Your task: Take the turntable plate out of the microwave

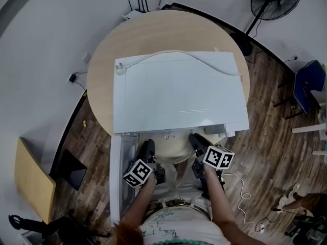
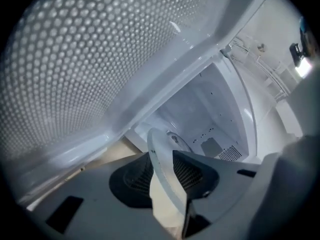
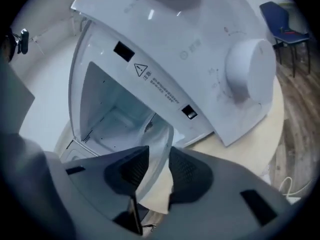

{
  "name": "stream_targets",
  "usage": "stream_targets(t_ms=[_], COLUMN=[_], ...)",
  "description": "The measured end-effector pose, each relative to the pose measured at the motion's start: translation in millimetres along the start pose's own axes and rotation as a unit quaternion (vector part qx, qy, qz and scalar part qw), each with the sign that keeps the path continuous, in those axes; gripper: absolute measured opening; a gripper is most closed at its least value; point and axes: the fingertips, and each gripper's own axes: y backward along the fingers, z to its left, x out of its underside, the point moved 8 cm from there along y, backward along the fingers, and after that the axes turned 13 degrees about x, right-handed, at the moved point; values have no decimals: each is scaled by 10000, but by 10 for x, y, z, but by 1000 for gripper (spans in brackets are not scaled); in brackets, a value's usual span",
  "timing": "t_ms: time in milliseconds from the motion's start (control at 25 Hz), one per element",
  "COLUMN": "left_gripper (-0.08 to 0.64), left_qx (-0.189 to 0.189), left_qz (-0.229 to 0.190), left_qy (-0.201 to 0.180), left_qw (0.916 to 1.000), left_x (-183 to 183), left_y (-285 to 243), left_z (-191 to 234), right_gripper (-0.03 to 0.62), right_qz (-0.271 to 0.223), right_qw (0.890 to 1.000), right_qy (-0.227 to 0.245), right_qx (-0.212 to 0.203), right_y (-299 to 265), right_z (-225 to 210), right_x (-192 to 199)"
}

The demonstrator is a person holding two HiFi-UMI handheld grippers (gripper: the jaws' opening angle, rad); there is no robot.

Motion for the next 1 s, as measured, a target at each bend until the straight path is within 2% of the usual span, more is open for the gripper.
stream_targets(t_ms=[360, 520, 680, 1000], left_gripper=[130, 130, 130, 130], left_qx=[133, 231, 163, 100], left_qz=[13, -116, -275, -598], left_qy=[-153, -149, -168, -445], left_qw=[9998, 9996, 9993, 9972], left_x=[26, 65, 160, 331], left_y=[160, 194, 293, 575], left_z=[-95, -210, -310, -629], right_gripper=[114, 114, 113, 113], right_qz=[-250, -280, -251, -173], right_qw=[9997, 9995, 9994, 9982], right_qy=[-75, -85, 4, 130], right_qx=[-32, -143, -247, -553], right_y=[235, 319, 426, 734], right_z=[37, 17, -9, -61], right_x=[64, 41, 29, 7])
